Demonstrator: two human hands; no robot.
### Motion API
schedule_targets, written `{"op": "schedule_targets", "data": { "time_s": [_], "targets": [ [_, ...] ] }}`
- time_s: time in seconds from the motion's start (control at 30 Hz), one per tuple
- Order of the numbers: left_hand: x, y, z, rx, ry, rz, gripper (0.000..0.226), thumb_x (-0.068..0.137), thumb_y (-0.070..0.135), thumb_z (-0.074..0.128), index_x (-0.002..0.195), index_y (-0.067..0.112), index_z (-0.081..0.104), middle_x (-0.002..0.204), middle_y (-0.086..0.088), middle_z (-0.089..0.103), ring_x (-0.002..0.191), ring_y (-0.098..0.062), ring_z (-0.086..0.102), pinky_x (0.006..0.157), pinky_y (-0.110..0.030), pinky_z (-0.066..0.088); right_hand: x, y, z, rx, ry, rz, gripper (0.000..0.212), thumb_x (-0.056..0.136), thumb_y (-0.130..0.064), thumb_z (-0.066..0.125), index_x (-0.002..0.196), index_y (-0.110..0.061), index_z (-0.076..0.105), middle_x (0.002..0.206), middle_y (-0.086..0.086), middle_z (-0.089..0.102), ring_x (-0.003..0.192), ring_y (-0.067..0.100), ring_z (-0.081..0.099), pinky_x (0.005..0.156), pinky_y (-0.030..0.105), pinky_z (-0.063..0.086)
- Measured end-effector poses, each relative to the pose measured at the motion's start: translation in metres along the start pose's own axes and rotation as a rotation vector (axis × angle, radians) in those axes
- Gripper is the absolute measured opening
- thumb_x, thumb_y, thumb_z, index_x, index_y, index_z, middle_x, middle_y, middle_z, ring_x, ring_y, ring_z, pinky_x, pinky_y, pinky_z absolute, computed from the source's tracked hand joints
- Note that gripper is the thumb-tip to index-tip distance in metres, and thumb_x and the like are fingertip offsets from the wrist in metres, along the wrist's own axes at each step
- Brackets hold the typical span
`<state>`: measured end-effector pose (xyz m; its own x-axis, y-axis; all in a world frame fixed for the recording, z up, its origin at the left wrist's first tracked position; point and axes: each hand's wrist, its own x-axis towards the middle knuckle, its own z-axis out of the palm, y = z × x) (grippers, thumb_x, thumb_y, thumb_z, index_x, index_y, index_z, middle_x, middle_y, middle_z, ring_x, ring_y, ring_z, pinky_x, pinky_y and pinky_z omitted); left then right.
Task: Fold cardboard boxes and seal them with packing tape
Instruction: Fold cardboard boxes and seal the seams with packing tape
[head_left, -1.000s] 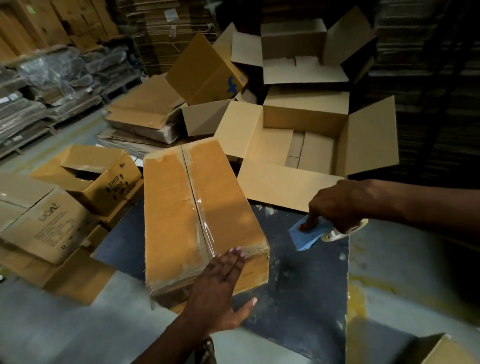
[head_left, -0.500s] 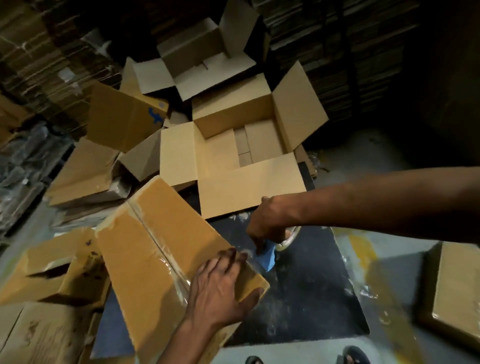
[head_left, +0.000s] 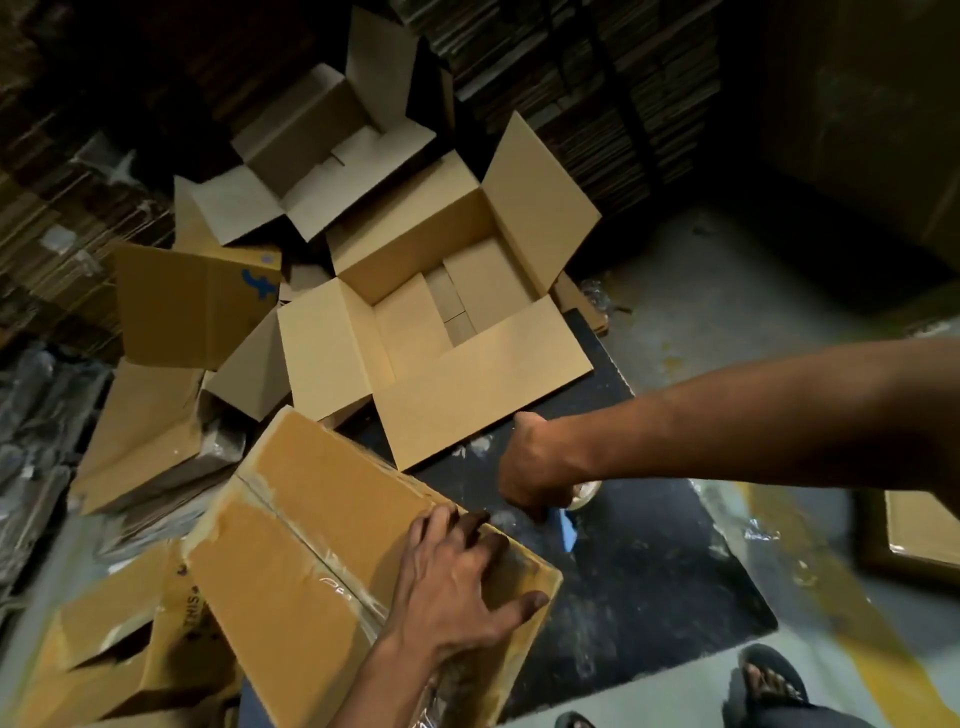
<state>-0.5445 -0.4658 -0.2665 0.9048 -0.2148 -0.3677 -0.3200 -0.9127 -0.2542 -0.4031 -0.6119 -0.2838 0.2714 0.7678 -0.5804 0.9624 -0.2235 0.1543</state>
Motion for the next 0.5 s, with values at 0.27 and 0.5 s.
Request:
{"op": "schedule_targets", "data": {
  "time_s": [0.27,0.5],
  "targets": [
    [0.020,-0.009,-0.001,-0.020,-0.076,0.080,0.114,0.059,0.108,-0.003,0.133,0.048,0.061,0.162,0.020,0.033,0.151,-0.017,0.018,0.123,-0.057,-0.007,0.006,0.035,0.080,0.440,-0.231,-0.001,0.062,0.092,-0.004,0.068,0.147,-0.030,0.056,0.132,-0.003,0.066,0.102,0.019,0.060,0.083,0.031,0.045],
    [0.042,-0.021,0.010,-0.436,-0.003,0.119,0.089,0.085,0.091,0.003,0.123,0.047,0.070,0.130,0.025,0.065,0.121,0.000,0.049,0.115,-0.049,0.024,0.017,0.037,0.138,0.703,-0.118,0.080,0.062,0.091,0.001,0.063,0.147,-0.025,0.057,0.137,0.005,0.066,0.100,0.020,0.060,0.077,0.024,0.044]
  ]
}}
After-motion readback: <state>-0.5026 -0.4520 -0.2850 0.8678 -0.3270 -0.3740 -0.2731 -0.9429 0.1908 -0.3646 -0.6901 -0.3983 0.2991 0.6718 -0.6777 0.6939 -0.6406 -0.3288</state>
